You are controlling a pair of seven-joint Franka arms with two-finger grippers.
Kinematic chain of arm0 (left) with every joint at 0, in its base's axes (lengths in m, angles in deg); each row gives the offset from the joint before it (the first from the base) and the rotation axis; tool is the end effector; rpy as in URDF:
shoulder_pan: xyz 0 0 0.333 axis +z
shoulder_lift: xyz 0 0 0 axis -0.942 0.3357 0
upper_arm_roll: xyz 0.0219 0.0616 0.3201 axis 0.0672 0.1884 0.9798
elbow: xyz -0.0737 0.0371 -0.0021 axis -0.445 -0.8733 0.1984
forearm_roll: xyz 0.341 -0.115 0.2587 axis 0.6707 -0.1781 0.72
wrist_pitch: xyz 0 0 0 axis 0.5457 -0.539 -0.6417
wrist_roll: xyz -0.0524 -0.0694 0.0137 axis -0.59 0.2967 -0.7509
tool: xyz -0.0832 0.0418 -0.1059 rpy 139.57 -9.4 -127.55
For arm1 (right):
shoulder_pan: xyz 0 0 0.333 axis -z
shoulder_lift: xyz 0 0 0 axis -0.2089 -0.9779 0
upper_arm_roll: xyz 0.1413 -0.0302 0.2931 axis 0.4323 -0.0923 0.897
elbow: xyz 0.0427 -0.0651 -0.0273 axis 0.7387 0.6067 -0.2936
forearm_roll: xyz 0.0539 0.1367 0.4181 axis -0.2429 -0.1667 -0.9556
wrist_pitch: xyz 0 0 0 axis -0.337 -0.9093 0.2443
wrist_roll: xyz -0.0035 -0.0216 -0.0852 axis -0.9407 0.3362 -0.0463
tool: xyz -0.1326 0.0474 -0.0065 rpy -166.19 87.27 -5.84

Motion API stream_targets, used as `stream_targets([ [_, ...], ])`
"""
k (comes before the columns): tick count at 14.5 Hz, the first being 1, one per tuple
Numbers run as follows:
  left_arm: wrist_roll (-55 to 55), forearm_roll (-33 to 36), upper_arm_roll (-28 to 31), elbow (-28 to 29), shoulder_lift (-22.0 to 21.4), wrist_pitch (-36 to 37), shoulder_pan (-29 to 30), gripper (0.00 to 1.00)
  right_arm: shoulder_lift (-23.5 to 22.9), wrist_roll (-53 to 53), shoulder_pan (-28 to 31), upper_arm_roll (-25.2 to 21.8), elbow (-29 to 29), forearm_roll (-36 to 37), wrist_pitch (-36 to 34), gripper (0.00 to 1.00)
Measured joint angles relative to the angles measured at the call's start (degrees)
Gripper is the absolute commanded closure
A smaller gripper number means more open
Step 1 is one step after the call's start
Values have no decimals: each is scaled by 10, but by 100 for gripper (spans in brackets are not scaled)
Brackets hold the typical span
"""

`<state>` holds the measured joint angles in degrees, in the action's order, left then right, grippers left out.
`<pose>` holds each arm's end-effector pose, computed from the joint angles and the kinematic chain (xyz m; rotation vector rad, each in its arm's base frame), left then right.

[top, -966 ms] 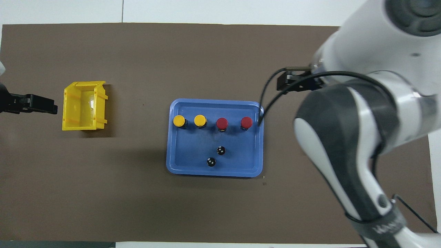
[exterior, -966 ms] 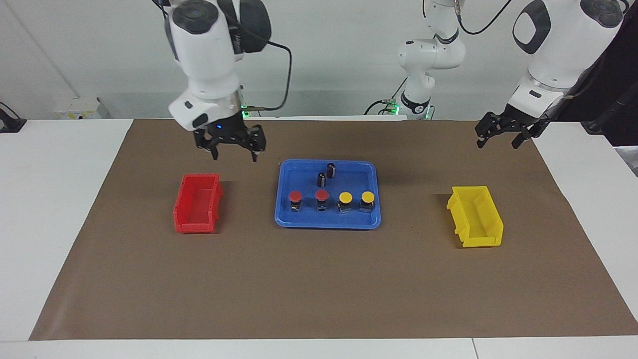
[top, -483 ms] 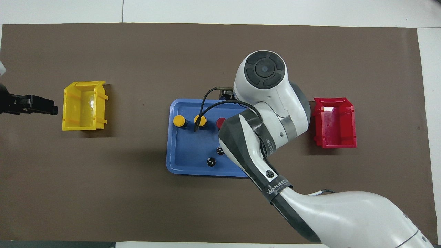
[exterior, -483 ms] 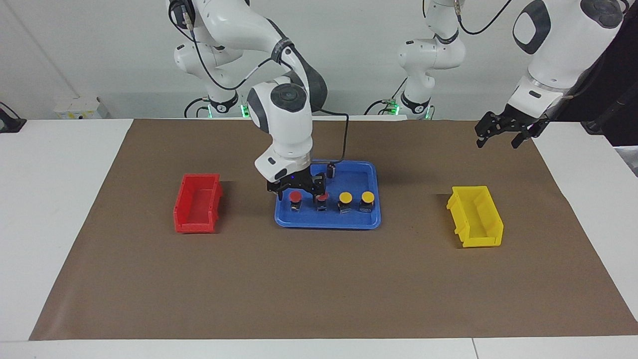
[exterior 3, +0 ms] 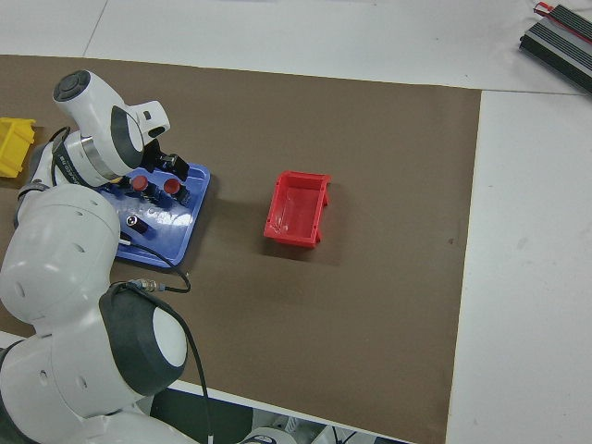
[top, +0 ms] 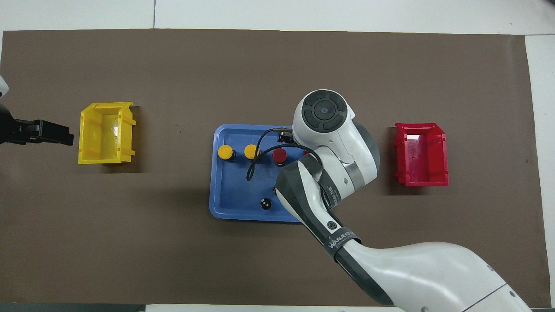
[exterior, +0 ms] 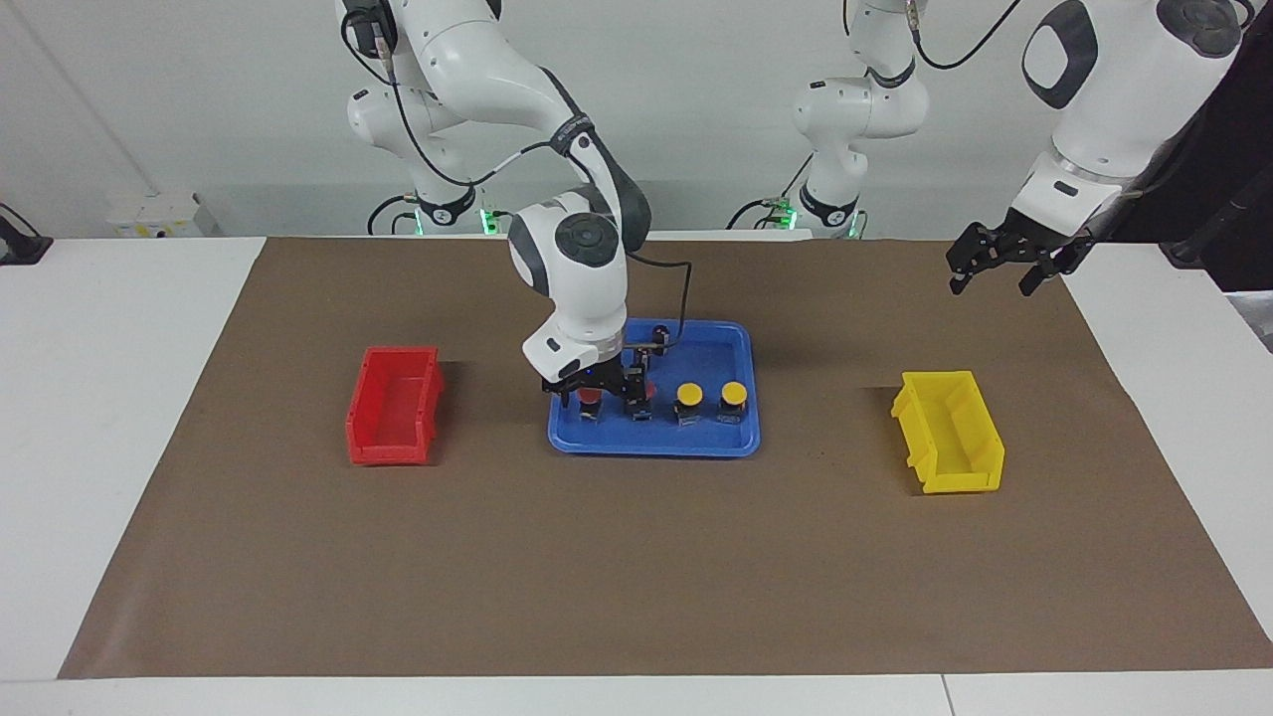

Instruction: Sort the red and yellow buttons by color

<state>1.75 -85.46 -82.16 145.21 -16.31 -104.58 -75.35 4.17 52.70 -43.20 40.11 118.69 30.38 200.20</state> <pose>0.5829 -0.0470 0.5589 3.1142 -0.1805 -0.0028 0.6103 0.3470 0.3045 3.1199 -0.2057 0.0395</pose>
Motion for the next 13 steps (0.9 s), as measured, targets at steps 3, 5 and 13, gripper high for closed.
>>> stream_targets([
  [3,-3,0,-4,1,0,-2,-1,0,7,0,-1,0,11,0,0,15],
  [5,-23,0,-6,4,0,-10,-9,0,10,0,-1,0,19,0,0,19],
  [13,-50,0,-9,21,0,-41,-37,0,19,0,-1,0,45,0,3,78],
])
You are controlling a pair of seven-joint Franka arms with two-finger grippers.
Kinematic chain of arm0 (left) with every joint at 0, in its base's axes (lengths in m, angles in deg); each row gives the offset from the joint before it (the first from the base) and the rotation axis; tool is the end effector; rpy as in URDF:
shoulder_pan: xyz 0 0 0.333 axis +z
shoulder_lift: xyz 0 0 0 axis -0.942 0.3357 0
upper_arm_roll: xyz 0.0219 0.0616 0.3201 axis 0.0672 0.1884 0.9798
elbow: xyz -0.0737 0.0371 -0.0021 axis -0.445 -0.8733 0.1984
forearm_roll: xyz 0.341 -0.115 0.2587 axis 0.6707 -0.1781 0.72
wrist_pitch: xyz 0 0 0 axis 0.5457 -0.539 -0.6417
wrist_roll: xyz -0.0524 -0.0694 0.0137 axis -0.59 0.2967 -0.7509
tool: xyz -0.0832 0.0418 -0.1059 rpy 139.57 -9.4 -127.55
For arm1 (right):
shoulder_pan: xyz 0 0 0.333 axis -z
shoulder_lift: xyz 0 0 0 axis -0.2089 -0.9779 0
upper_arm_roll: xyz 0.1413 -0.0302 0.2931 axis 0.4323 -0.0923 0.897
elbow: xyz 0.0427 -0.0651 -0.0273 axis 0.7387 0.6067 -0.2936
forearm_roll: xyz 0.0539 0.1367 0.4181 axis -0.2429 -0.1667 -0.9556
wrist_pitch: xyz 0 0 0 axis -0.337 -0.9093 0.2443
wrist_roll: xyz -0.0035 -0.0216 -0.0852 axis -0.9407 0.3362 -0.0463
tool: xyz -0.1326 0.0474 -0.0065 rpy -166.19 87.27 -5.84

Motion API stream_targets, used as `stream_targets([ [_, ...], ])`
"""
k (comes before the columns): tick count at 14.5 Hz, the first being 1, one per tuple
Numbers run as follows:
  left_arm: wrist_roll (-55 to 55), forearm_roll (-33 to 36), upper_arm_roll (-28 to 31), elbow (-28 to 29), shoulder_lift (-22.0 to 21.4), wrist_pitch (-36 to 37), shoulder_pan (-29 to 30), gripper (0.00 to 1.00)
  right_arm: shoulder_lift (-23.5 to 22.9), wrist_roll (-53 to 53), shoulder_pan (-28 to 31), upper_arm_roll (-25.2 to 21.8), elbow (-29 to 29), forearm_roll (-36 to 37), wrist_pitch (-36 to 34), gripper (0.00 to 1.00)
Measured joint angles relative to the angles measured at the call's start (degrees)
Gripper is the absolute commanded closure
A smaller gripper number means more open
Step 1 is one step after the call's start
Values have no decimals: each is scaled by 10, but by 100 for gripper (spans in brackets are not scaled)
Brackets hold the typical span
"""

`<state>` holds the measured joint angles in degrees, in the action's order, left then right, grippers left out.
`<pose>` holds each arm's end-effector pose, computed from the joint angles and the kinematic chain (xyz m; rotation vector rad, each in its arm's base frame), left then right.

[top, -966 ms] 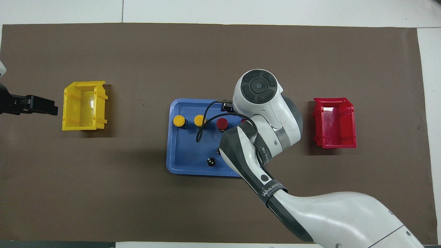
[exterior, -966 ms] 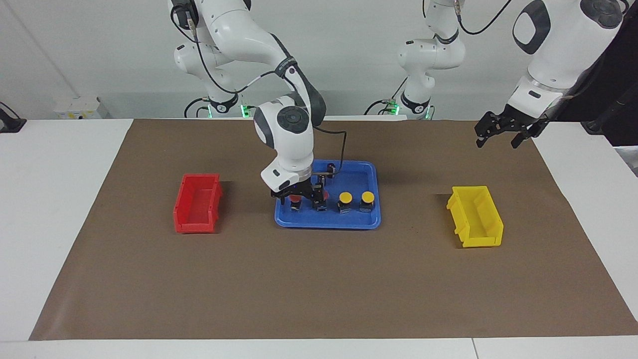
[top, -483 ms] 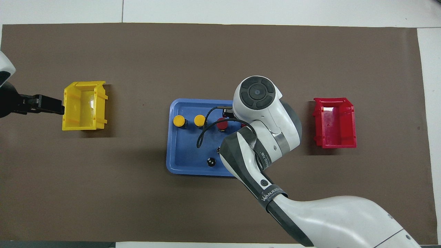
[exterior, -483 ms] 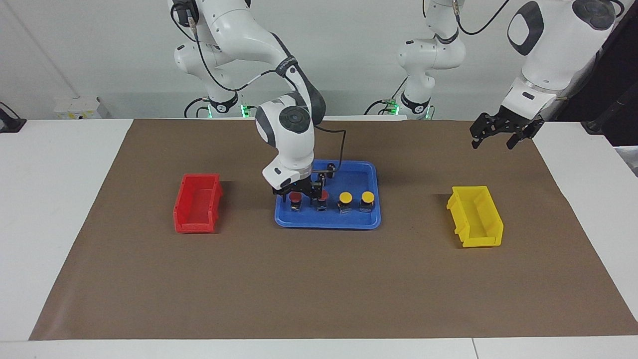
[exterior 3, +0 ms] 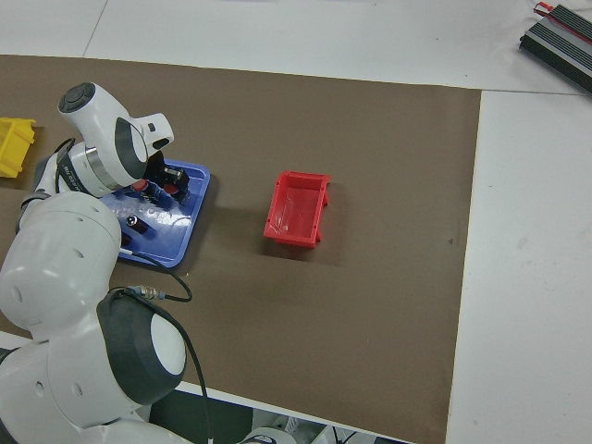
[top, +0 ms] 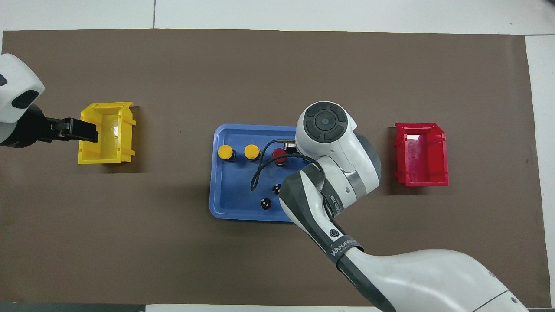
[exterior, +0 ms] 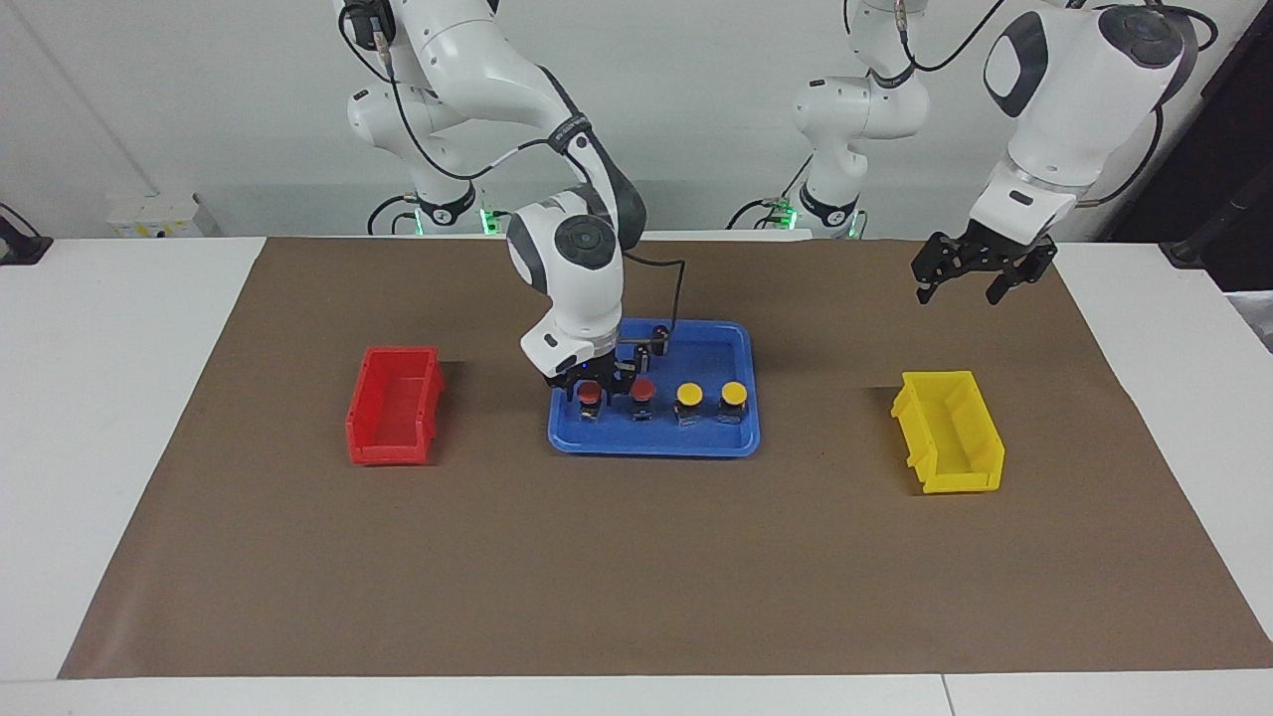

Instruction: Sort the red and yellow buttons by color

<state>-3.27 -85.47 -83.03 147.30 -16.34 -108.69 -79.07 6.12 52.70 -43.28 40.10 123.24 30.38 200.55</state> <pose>0.5830 -0.0945 0.5463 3.1125 -0.1668 0.0500 0.5904 0.3362 0.2891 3.0993 -0.2026 -0.0123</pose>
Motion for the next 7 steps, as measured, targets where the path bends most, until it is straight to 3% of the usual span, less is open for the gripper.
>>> stream_targets([
  [3,-22,-1,-1,5,0,-15,-20,0,4,0,1,-1,-14,0,-14,80],
  [7,-161,-2,-4,33,18,-108,-107,1,38,-65,55,-7,-123,0,-171,80],
])
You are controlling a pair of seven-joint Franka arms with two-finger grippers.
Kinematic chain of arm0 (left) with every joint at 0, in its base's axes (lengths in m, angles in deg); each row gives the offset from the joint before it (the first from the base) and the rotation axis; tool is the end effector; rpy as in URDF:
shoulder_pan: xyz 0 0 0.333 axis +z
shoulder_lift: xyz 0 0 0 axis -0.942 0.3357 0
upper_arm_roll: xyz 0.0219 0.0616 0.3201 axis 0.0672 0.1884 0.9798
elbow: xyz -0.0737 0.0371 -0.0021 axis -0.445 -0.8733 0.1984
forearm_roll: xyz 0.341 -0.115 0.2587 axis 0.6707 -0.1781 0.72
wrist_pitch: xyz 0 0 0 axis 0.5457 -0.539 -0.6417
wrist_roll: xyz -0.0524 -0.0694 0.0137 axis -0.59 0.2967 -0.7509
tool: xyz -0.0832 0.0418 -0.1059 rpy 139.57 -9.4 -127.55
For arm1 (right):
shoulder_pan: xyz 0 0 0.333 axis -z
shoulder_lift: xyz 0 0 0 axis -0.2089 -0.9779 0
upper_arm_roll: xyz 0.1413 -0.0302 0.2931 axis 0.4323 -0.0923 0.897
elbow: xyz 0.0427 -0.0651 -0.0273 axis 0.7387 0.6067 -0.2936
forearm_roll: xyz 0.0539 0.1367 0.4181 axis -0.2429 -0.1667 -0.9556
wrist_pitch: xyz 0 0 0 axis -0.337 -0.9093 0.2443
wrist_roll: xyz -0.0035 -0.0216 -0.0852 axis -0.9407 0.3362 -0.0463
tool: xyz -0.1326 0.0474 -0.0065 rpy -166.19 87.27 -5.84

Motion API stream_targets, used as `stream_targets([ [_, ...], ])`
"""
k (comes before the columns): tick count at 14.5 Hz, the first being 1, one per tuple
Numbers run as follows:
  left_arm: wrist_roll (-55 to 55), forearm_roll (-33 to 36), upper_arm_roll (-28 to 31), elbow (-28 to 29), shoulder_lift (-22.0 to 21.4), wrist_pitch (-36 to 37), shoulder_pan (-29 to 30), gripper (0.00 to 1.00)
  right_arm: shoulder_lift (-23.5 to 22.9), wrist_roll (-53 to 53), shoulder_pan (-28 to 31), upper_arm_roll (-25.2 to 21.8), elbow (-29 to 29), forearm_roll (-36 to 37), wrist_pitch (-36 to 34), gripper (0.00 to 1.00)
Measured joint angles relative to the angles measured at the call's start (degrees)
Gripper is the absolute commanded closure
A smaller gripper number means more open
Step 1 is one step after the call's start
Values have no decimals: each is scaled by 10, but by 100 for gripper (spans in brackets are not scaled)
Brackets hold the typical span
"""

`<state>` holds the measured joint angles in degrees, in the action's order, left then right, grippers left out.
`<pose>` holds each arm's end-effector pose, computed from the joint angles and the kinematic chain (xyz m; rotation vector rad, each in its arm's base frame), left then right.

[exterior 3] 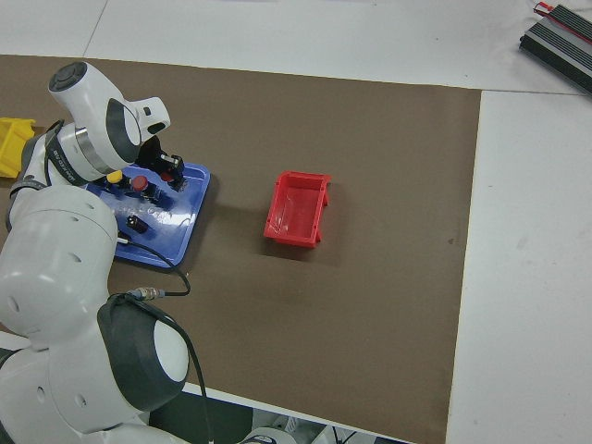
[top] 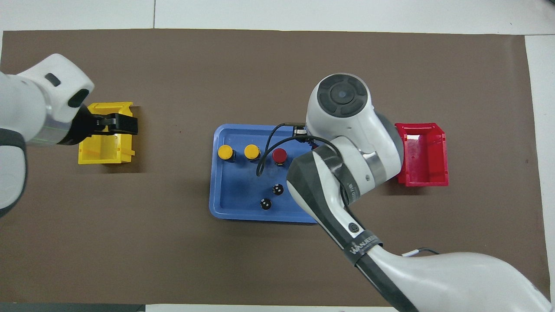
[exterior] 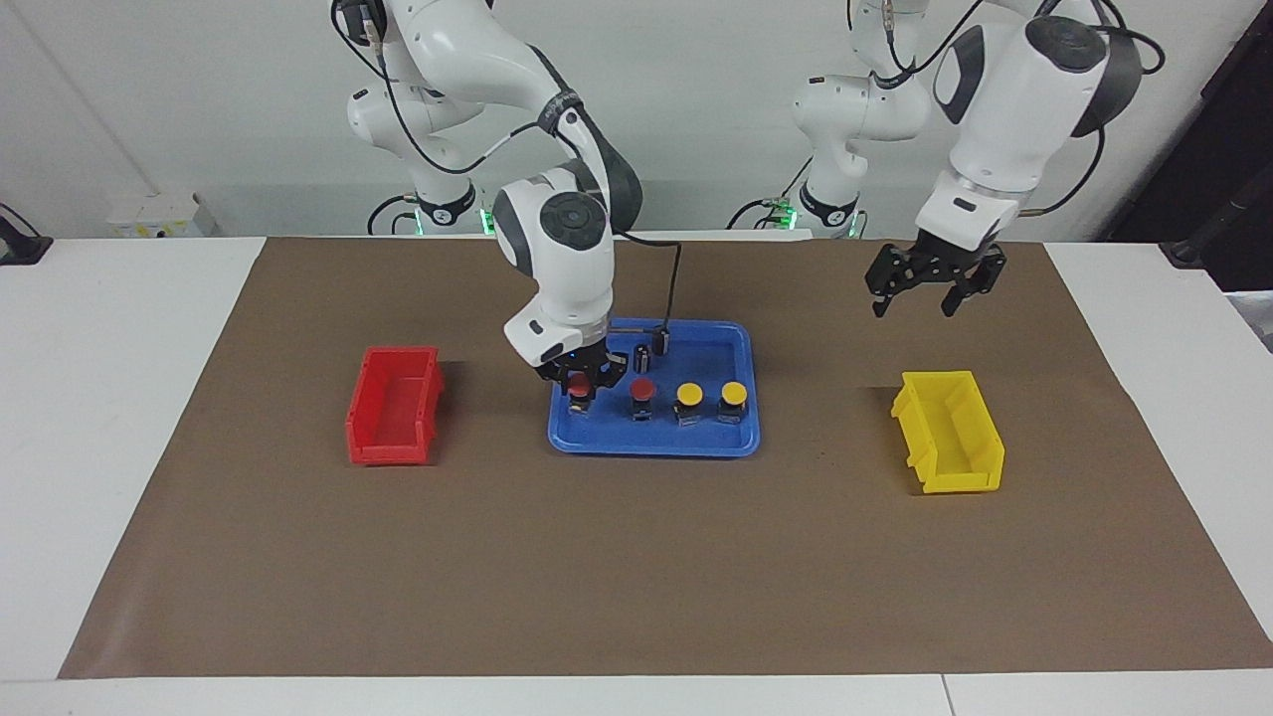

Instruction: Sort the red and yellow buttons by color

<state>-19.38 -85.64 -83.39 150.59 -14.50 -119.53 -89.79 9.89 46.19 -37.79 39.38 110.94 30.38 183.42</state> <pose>0.5764 -0.2128 0.5146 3.0700 -0.0238 0.1826 0.6344 0.2758 0.4187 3.0879 -0.2018 -0.0405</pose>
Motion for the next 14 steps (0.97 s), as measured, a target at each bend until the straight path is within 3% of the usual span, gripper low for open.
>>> stream_targets([
  [2,-58,0,-1,6,30,-43,-45,3,52,-94,68,-2,-6,0,-66,79],
  [5,-94,0,-1,8,91,-90,-91,8,120,-230,168,-4,55,-3,-83,79],
  [9,-98,0,-1,8,159,-156,-101,15,151,-299,220,-5,185,-4,37,79],
  [14,-118,0,-1,33,178,-193,-124,15,171,-300,220,3,305,-4,153,79],
])
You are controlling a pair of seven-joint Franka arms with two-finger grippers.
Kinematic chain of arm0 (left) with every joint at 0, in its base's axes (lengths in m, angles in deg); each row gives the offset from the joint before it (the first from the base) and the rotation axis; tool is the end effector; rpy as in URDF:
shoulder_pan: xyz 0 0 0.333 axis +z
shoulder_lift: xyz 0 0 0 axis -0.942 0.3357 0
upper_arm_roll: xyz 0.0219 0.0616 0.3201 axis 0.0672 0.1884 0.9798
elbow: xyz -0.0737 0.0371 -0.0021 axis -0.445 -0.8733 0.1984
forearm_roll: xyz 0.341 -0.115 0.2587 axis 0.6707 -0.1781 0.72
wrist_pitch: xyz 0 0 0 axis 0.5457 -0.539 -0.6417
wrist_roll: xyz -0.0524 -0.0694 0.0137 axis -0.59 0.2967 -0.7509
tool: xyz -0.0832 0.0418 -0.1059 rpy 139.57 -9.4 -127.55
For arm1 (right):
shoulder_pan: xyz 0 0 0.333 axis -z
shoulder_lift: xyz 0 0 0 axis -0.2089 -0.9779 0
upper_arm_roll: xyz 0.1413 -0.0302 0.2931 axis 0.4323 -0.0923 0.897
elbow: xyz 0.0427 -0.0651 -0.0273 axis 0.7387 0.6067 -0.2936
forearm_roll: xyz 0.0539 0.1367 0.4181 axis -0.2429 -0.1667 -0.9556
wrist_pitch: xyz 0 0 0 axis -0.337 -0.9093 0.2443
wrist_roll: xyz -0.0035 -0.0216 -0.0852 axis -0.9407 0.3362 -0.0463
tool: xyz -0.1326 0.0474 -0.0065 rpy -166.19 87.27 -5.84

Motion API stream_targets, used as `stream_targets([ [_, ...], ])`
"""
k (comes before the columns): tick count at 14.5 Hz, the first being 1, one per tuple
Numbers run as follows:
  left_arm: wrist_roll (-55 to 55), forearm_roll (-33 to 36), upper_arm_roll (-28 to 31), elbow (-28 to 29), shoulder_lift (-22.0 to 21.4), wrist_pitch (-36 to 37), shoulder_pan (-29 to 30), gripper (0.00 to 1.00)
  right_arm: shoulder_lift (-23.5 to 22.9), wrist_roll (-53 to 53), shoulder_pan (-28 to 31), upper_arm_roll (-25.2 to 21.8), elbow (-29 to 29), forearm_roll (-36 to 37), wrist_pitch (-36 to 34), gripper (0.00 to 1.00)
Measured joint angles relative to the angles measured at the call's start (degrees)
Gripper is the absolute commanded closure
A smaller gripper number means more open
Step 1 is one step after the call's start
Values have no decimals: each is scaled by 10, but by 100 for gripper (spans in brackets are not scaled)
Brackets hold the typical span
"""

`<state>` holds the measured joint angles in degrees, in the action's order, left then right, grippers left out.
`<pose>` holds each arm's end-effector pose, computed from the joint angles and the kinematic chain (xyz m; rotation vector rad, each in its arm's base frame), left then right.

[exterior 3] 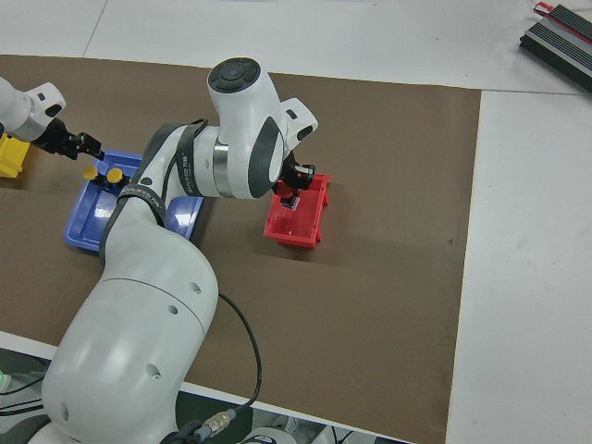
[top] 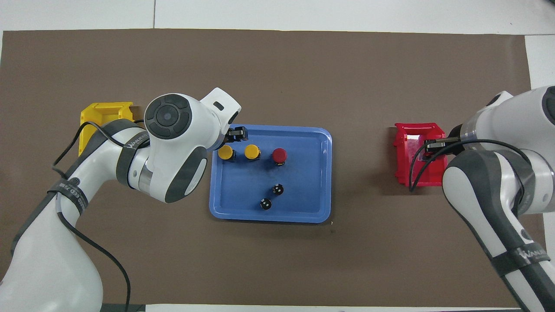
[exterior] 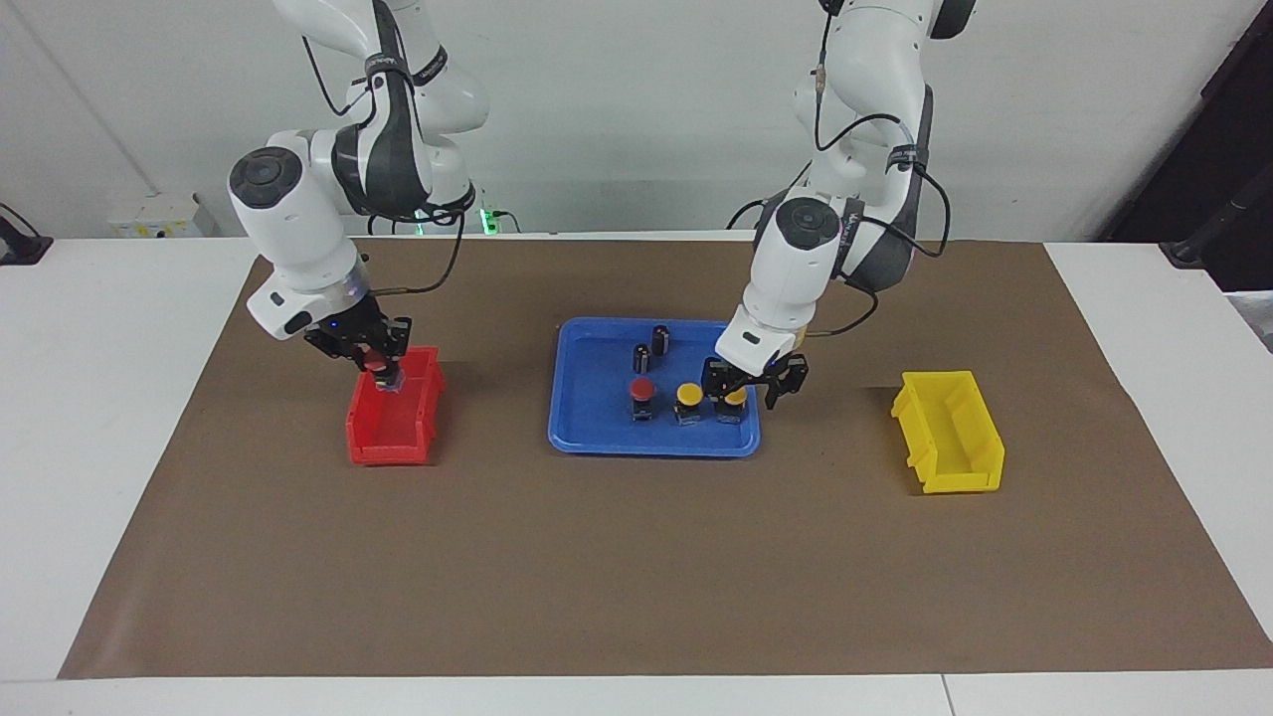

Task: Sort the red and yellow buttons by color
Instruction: 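Drop the red button in the red bin while the left gripper grasps yellow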

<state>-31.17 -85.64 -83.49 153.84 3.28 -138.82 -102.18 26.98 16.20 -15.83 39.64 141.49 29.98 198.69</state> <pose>0.5655 -0.3617 0.3181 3.0657 -0.0298 0.1172 0.5771 0.0172 0.3581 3.1309 0.0213 -0.0206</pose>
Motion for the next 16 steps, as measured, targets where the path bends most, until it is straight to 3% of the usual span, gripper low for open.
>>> stream_targets([
  [7,-7,0,4,4,0,19,-8,15,0,-10,-1,0,94,0,92,79],
  [11,-25,0,5,4,0,38,-8,16,1,-28,5,-2,115,0,118,64],
  [12,-32,0,5,4,-1,41,-8,22,2,-29,5,-2,116,0,119,55],
  [13,-35,0,5,4,-1,42,-9,31,4,-29,5,-2,117,0,119,54],
  [16,-40,0,5,4,-1,43,-9,95,4,-31,5,-2,118,0,118,39],
])
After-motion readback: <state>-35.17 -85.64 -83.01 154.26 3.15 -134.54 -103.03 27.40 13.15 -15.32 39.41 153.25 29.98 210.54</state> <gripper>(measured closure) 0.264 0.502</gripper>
